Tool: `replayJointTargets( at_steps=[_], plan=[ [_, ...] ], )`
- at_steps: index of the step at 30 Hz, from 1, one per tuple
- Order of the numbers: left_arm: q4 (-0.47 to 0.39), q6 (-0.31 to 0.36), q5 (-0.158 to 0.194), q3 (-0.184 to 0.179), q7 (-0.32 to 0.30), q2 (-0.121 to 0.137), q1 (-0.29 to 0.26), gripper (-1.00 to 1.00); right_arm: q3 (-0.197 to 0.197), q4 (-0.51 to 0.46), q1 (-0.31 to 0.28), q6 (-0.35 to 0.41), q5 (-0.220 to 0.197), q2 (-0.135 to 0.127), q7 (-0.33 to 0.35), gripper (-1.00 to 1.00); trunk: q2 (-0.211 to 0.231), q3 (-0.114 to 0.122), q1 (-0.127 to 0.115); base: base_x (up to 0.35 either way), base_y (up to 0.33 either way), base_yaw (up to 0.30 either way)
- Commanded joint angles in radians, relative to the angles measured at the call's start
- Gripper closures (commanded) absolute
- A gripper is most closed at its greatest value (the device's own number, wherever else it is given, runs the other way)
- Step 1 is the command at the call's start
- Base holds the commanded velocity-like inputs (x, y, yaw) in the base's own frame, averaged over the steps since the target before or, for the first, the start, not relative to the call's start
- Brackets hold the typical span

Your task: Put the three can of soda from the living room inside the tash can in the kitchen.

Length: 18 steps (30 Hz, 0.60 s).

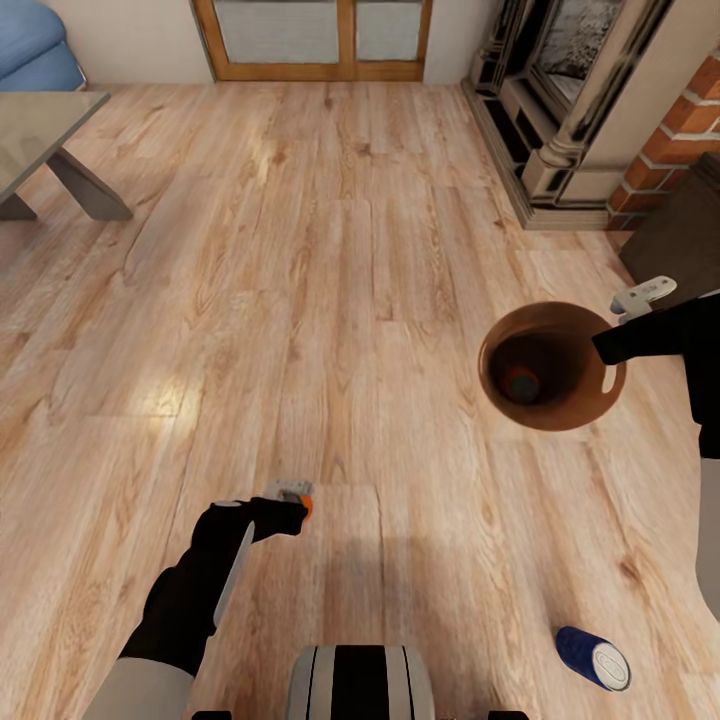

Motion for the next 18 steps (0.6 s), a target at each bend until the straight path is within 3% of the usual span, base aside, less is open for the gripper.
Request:
replayJointTargets(
  at_steps=[1, 13, 18],
  plan=[
    [-0.002, 0.0, -0.001, 0.0, 0.0, 0.0, 0.0, 1.0, 0.0, 0.0, 0.0, 0.003, -0.004, 0.001, 0.005, 1.0, 0.0, 0.0, 0.0, -0.131, 0.0, 0.0],
    [-0.012, 0.007, -0.002, 0.0, 0.0, 0.0, 0.0, 1.0, -0.003, -0.002, 0.008, 0.003, -0.002, 0.001, 0.006, 1.0, 0.0, 0.0, 0.0, -0.288, 0.0, 0.0],
    [-0.03, 0.008, -0.002, 0.0, 0.0, 0.002, 0.0, 1.0, 0.0, -0.003, 0.041, 0.003, -0.001, 0.006, 0.006, 1.0, 0.0, 0.0, 0.0, -0.274, 0.0, 0.0]
  ],
)
